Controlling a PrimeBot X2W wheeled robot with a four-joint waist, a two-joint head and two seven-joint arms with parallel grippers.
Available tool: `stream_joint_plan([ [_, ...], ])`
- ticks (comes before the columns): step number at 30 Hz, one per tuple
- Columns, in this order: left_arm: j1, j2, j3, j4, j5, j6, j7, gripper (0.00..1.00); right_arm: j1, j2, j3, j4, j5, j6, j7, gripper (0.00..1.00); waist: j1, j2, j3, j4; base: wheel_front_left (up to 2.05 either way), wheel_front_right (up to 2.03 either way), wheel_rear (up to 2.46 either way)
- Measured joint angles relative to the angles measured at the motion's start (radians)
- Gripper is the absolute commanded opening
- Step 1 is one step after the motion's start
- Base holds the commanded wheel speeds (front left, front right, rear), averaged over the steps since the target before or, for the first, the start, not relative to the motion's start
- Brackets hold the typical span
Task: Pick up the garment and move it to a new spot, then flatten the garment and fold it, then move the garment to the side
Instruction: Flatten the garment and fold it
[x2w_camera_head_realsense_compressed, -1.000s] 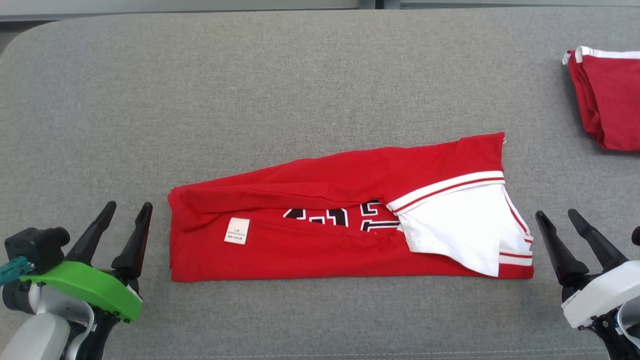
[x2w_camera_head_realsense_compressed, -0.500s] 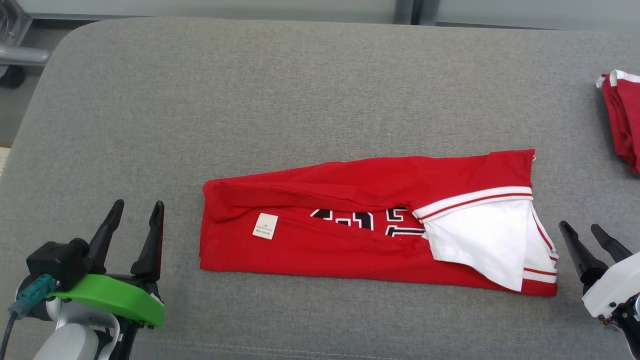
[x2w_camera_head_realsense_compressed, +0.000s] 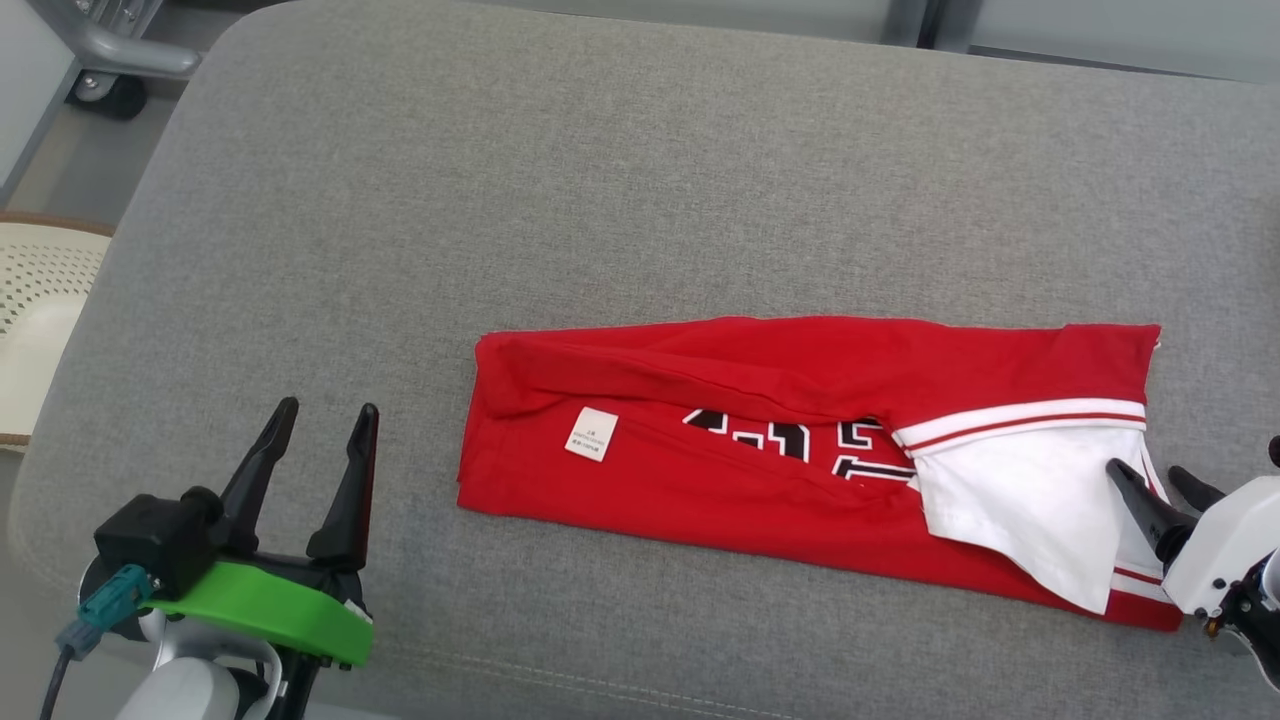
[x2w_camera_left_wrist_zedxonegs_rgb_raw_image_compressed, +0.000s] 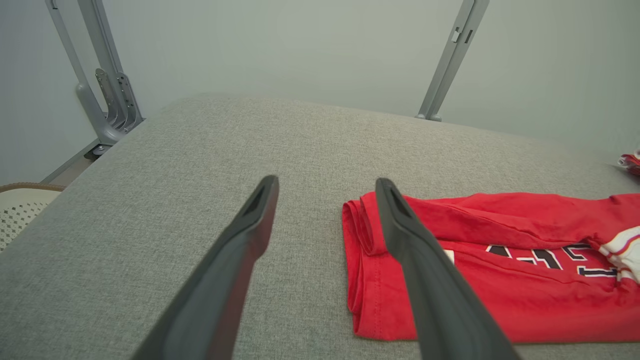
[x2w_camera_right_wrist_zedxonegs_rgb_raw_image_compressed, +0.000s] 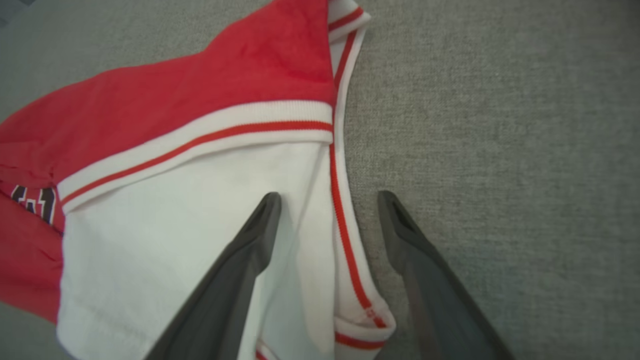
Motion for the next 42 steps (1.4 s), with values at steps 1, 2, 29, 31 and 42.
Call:
stream_joint_plan([
  [1,0.001,-0.003,0.0,-0.005,0.004,0.0,-0.001,1.0,-0.006,0.0,0.0,0.008,0.005,0.0,0.008,1.0,0.0,0.0,0.001,0.004,0.0,0.0,0.0],
  [2,0.002,-0.006,0.001,-0.009,0.006,0.0,-0.001,1.0,-0.012,0.0,0.0,0.014,0.011,0.004,0.017,1.0,0.0,0.0,0.002,0.007,0.0,0.0,0.0],
  [29,0.064,-0.011,0.056,-0.055,0.018,0.018,-0.002,1.0,-0.104,-0.009,-0.196,0.109,0.284,0.071,0.109,0.0,0.0,0.0,-0.013,-0.036,0.0,0.0,0.0],
  [31,0.067,-0.012,0.058,-0.063,0.022,0.019,-0.002,1.0,-0.1,-0.026,-0.227,0.098,0.316,0.071,0.11,0.0,0.0,0.0,-0.015,-0.045,0.0,0.0,0.0],
  [42,0.079,-0.015,0.044,-0.075,0.034,0.019,-0.004,1.0,-0.113,0.034,-0.096,-0.263,0.456,0.159,0.293,0.0,0.0,0.0,-0.017,-0.069,0.0,0.0,0.0],
])
